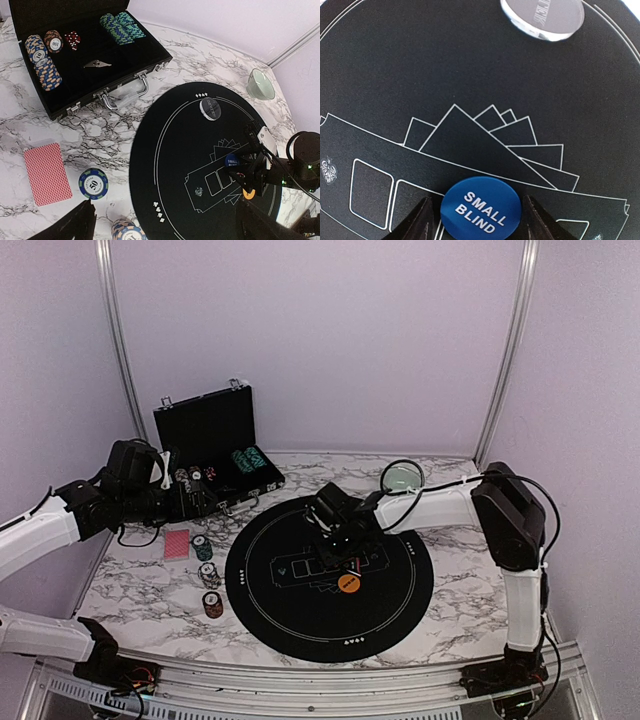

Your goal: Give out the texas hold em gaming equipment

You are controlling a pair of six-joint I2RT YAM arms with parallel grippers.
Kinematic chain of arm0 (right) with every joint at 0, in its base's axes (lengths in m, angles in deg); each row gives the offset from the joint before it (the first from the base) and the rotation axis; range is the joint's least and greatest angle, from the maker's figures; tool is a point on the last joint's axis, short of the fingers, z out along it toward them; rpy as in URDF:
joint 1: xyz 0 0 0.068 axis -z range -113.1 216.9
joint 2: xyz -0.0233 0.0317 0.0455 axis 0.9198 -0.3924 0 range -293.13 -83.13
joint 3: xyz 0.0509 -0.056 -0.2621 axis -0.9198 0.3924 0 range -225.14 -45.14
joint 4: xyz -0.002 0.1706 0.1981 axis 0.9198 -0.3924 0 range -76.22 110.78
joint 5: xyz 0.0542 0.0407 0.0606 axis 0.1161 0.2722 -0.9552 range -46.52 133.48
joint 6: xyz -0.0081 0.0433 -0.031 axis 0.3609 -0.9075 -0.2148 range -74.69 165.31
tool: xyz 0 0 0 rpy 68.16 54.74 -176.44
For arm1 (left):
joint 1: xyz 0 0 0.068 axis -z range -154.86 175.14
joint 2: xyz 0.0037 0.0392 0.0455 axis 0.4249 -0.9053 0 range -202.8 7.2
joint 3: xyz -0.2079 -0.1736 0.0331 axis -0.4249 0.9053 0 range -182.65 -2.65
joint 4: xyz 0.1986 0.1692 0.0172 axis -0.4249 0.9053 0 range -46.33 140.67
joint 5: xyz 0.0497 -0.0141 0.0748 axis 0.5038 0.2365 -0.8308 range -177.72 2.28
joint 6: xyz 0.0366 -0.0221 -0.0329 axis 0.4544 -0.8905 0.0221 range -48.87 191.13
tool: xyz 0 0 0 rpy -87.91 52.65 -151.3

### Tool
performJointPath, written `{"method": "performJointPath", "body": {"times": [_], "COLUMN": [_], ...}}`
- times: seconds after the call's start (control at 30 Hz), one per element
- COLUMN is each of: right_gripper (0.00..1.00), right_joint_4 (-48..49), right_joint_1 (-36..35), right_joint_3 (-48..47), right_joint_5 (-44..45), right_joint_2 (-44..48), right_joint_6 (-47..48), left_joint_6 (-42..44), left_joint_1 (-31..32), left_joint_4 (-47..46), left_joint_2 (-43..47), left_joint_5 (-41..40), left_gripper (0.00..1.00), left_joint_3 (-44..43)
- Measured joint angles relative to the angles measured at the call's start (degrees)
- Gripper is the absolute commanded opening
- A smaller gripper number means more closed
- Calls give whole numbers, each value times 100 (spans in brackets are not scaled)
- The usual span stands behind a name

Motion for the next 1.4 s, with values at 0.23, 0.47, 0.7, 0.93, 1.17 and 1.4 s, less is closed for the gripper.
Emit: {"method": "performJointPath", "body": {"times": [0.23,0.47,0.7,0.93,1.17,1.4], "right_gripper": [51,51,51,51,51,52], "right_joint_4": [153,348,522,704,855,938], "right_joint_1": [9,221,540,885,1119,1342], "right_joint_3": [153,529,949,1493,1976,2273], "right_joint_5": [94,146,166,251,302,304], "right_joint_2": [66,291,553,907,1226,1440], "right_joint_6": [-22,-61,-85,-125,-157,-168], "left_joint_6": [-2,-2,-2,-4,-20,-26], "left_joint_1": [0,0,0,0,0,0], "left_joint_4": [0,0,0,-2,-4,-4], "left_joint_2": [0,-17,-87,-190,-247,-247], "left_joint_5": [0,0,0,72,155,197], "left_gripper": [99,99,99,99,99,99], "left_joint_3": [0,0,-2,-2,-2,-2]}}
